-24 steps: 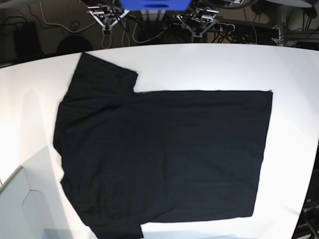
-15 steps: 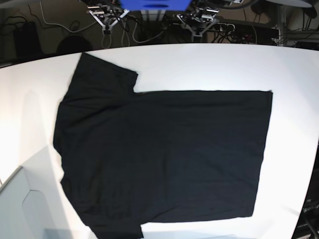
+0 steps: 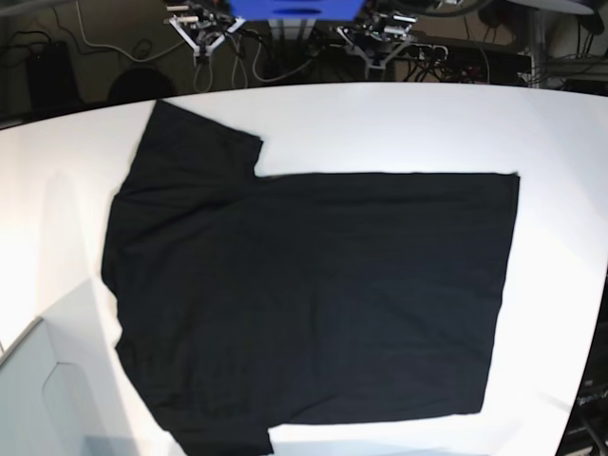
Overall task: Fold the T-shirt properly
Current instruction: 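Move both grippers from rest toward the black T-shirt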
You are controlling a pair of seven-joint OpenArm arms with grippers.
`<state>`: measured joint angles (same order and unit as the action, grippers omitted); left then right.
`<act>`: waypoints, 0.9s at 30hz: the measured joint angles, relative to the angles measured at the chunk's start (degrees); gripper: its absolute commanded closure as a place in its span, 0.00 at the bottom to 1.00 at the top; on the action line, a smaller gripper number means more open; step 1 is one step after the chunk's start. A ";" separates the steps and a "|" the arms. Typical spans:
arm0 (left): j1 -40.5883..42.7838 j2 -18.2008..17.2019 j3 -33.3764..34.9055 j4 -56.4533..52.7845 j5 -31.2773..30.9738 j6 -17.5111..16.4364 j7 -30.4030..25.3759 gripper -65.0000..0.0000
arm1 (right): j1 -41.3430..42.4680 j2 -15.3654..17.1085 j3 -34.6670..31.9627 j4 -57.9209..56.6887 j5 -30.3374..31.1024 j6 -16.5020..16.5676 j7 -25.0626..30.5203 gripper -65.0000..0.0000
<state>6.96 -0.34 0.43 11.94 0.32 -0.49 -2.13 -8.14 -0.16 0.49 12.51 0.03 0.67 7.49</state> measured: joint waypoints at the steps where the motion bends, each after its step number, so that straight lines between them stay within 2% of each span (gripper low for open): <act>1: 1.25 -0.07 -0.15 1.99 -0.20 0.22 -0.02 0.99 | -1.22 0.00 0.00 1.22 0.15 -0.04 1.11 1.00; 7: 10.43 -1.25 -0.22 16.24 -0.42 0.35 -0.09 1.00 | -7.02 -0.26 0.11 3.56 0.22 -0.55 4.68 1.00; 16: 23.41 -2.95 -0.42 36.26 -0.50 0.50 0.28 1.00 | -11.76 -0.28 0.11 4.90 0.22 -0.55 13.42 1.00; 19: 28.33 -3.26 -0.33 44.15 -0.39 0.35 -0.11 1.00 | -16.83 -0.13 0.55 12.76 0.24 -0.55 13.29 1.00; 22: 33.20 -4.35 0.07 51.12 -0.44 0.17 0.50 1.00 | -23.23 -0.48 5.92 25.59 0.22 -0.52 12.79 1.00; 27: 39.39 -4.85 -0.24 62.03 -0.57 0.42 0.52 1.00 | -33.05 0.02 11.08 49.03 0.35 -0.72 7.04 1.00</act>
<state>46.35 -5.19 0.19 73.97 -0.25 -0.08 -1.61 -41.19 -0.14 11.57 61.54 0.38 -0.05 14.52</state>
